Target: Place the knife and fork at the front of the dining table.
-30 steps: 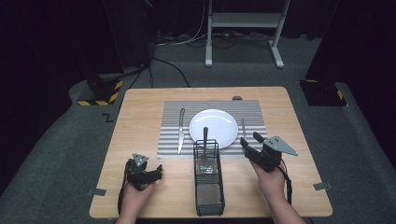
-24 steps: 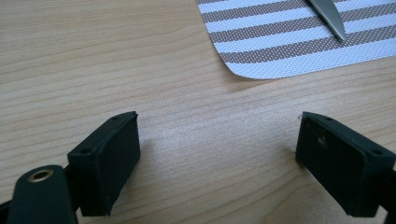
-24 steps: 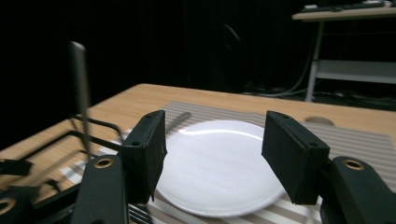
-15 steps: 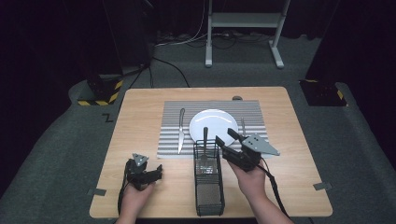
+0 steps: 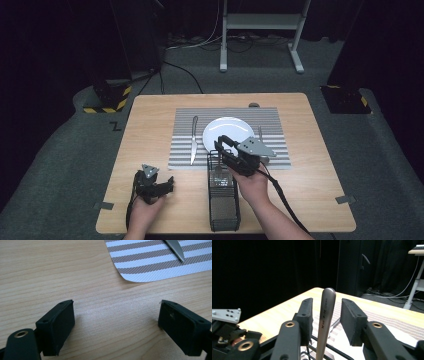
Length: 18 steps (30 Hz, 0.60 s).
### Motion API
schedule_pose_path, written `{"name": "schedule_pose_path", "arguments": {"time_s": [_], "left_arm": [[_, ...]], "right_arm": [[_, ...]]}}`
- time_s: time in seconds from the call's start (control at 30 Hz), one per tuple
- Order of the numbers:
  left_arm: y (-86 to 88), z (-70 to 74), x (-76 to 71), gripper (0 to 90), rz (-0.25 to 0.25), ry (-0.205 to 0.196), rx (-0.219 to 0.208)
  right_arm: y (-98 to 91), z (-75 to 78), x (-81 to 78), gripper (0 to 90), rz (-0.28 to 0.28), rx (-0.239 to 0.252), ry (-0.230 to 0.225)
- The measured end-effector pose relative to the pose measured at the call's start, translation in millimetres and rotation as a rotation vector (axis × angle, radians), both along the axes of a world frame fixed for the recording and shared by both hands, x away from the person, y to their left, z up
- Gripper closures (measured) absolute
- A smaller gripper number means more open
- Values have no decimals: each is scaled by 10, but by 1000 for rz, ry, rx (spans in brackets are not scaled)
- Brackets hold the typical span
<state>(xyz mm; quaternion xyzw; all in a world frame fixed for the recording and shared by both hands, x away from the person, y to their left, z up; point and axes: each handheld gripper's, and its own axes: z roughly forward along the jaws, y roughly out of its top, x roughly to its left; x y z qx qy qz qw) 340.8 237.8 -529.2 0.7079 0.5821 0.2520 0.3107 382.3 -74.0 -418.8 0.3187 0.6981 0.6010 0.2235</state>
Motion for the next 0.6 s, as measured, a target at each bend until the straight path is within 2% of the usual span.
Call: {"name": "schedule_pose_path", "arguments": {"time_s": [0.07, 0.2, 0.23, 0.43, 0.6], "left_arm": [[0, 0, 0, 137, 0, 0, 0], [0, 0, 0, 137, 0, 0, 1], [-1, 0, 0, 138, 0, 0, 1], [-1, 1, -1, 138, 0, 1, 1], [-1, 1, -1, 138, 1, 1, 1]], "right_arm": [[4, -5, 18, 666, 8, 4, 19], [15, -16, 20, 718, 12, -8, 20], [26, -28, 22, 757, 16, -17, 20], [23, -27, 4, 845, 28, -16, 25], [12, -16, -36, 859, 56, 6, 17]]}}
